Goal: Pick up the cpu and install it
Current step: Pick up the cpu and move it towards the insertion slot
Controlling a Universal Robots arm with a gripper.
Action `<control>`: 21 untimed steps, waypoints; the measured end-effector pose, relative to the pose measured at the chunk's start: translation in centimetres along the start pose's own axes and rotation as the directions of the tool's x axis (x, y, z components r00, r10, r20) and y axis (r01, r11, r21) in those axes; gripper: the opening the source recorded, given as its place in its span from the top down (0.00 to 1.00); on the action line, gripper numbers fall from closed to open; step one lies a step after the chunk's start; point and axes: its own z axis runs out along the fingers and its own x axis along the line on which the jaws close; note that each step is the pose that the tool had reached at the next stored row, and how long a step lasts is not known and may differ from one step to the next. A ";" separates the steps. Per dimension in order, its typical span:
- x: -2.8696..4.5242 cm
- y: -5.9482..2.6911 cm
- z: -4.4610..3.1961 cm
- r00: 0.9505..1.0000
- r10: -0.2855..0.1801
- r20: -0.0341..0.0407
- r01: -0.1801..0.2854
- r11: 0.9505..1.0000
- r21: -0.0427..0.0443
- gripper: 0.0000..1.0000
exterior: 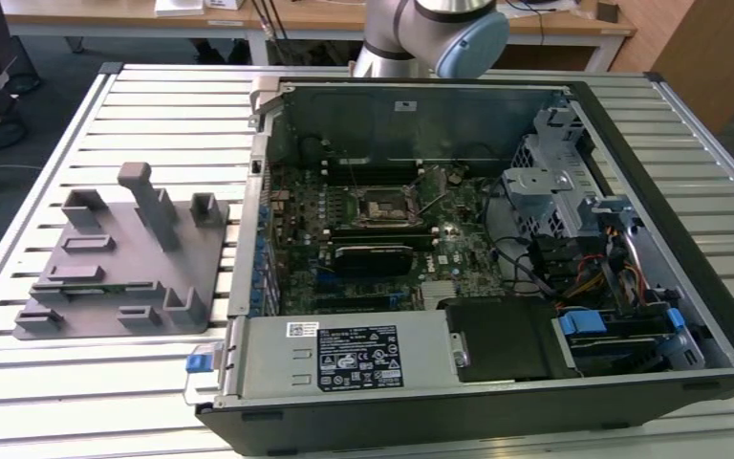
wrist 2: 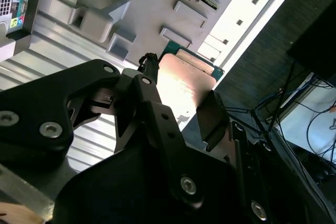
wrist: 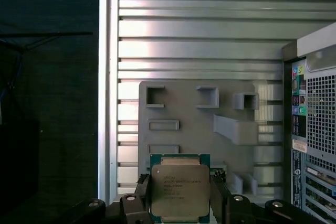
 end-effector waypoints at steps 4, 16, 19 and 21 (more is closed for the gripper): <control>-0.41 0.00 0.01 1.000 0.000 0.000 0.000 1.000 0.000 0.46; -1.81 0.02 0.03 1.000 0.000 0.000 0.000 1.000 0.000 0.46; -2.19 0.02 0.03 1.000 0.000 0.000 0.000 1.000 0.000 0.46; -2.44 0.03 0.04 1.000 0.000 0.000 0.000 1.000 0.000 0.46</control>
